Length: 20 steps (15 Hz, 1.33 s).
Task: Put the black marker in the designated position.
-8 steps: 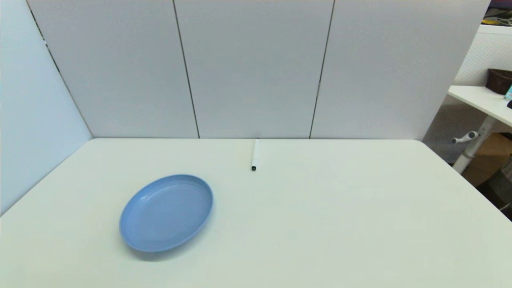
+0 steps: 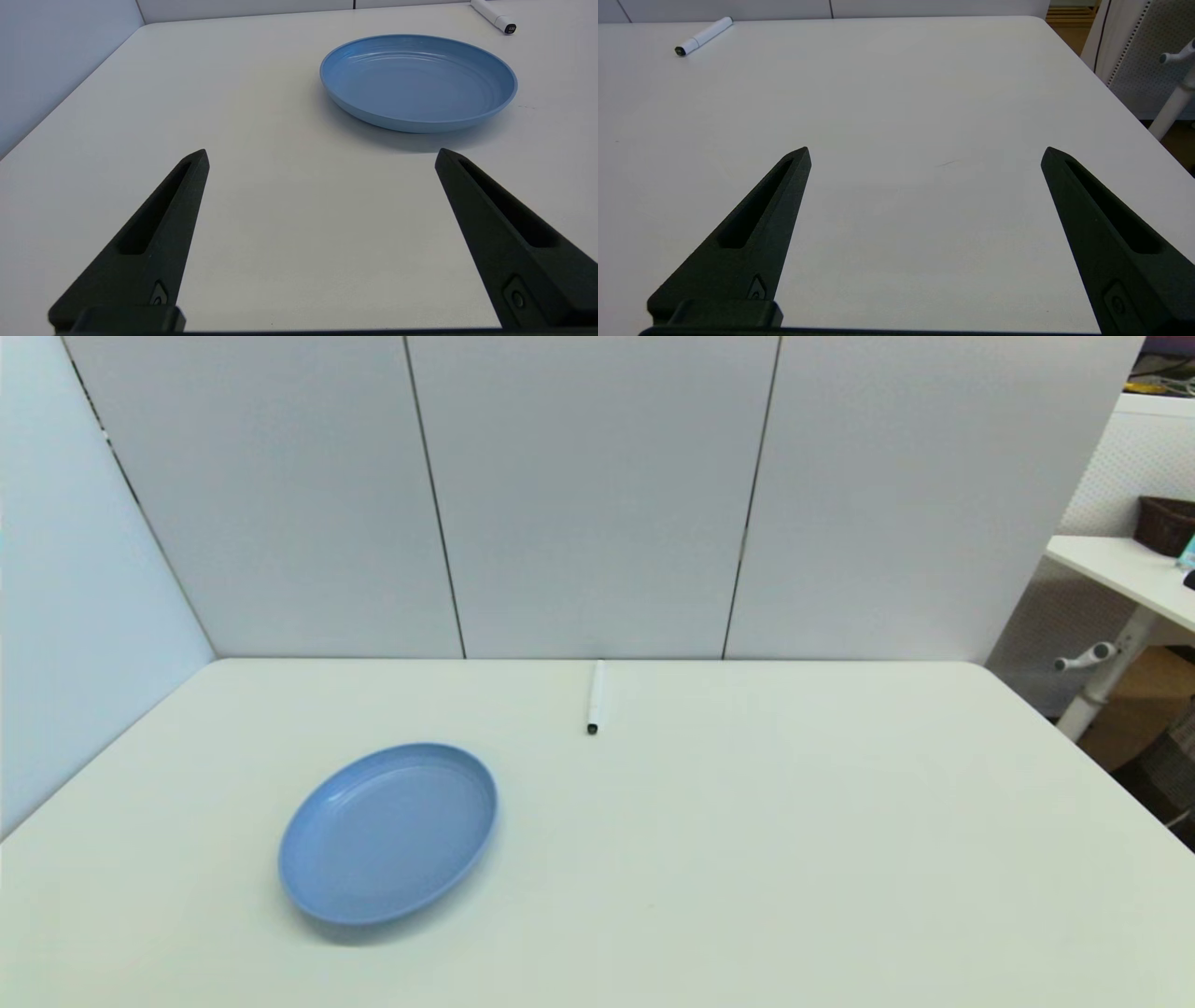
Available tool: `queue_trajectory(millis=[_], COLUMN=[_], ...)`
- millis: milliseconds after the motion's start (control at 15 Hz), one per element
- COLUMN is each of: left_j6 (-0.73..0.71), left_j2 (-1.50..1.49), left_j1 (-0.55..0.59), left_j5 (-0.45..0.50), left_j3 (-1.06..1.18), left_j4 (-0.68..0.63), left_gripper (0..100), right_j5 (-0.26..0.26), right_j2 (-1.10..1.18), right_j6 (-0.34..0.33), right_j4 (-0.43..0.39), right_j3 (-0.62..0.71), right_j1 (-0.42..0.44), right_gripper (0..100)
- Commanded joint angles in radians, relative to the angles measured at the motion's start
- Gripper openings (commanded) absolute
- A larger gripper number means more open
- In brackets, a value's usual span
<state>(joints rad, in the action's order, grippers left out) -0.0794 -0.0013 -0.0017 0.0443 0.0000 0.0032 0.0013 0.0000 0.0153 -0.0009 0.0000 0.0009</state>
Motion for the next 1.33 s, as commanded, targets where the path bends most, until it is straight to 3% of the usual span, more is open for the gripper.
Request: queue_trajectory(millis=[67,200,467,667,867,1333], left_j6=[0.001,0.02,-0.056,-0.077,-0.097,-0.069], left_j2=[0.0,0.024,0.426,0.807,1.136,1.808], left_j1=[0.0,0.0,-0.063,-0.308,-0.462,-0.626], left_j5=[0.0,-0.011,-0.004,-0.011,-0.015,-0.018], left_j3=[0.002,0.0,-0.155,-0.598,-1.0,-1.664], left_j4=[0.0,0.0,-0.08,-0.031,0.066,0.184], left_gripper=[100,100,100,100,100,100], right_j5=[0.0,0.0,0.0,0.0,0.0,0.0], right_j2=[0.002,0.0,0.0,0.0,0.002,0.0], right_j6=[0.0,0.0,0.0,0.0,0.0,0.0], right_j4=[-0.001,-0.001,-0.001,-0.001,-0.001,-0.001], right_j3=[0.0,0.0,0.0,0.0,0.0,0.0], right_j1=[0.001,0.001,0.001,-0.001,0.001,0.001], right_gripper=[100,100,100,100,100,100])
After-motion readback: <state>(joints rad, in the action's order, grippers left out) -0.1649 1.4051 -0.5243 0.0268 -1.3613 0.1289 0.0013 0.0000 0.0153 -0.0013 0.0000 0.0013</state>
